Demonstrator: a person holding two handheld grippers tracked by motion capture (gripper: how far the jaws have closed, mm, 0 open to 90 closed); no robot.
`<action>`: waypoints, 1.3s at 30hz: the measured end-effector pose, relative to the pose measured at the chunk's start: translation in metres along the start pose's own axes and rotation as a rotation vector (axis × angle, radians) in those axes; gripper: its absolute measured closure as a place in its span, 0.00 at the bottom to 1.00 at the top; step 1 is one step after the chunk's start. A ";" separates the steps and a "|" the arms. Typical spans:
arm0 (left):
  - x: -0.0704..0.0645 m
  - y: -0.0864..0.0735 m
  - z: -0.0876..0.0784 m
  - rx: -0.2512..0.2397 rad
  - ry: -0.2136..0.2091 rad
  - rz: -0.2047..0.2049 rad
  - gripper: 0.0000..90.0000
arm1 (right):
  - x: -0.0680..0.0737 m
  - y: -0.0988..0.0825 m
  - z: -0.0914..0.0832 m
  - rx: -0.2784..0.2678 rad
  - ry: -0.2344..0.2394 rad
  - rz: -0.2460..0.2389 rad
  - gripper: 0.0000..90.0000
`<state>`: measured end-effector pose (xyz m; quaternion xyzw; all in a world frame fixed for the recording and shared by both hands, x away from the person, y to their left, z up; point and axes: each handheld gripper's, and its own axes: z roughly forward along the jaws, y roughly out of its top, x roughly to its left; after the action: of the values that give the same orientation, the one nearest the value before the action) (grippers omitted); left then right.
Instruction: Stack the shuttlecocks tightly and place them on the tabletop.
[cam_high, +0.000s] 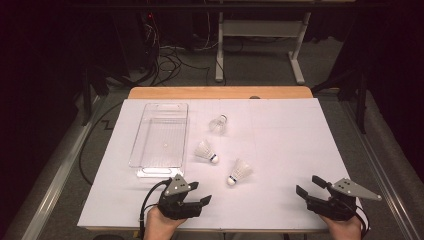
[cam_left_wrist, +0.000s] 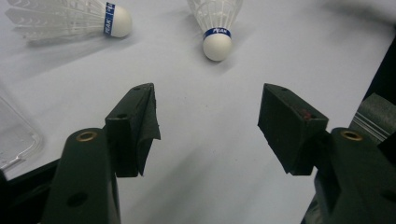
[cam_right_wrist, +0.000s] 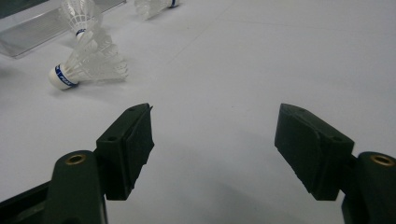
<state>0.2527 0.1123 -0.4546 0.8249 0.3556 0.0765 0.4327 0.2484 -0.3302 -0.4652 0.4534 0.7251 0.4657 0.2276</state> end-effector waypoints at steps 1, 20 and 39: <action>0.000 0.001 0.001 0.004 0.000 -0.002 0.42 | 0.000 0.000 0.000 0.001 -0.002 0.006 0.31; 0.006 0.030 0.007 0.084 0.007 -0.019 0.43 | 0.000 0.000 0.000 0.003 0.000 0.000 0.31; 0.014 0.053 0.011 0.096 0.020 -0.038 0.44 | 0.000 0.000 0.000 0.002 0.000 0.001 0.31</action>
<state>0.2951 0.0942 -0.4231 0.8369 0.3789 0.0597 0.3905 0.2485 -0.3303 -0.4652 0.4540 0.7255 0.4650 0.2266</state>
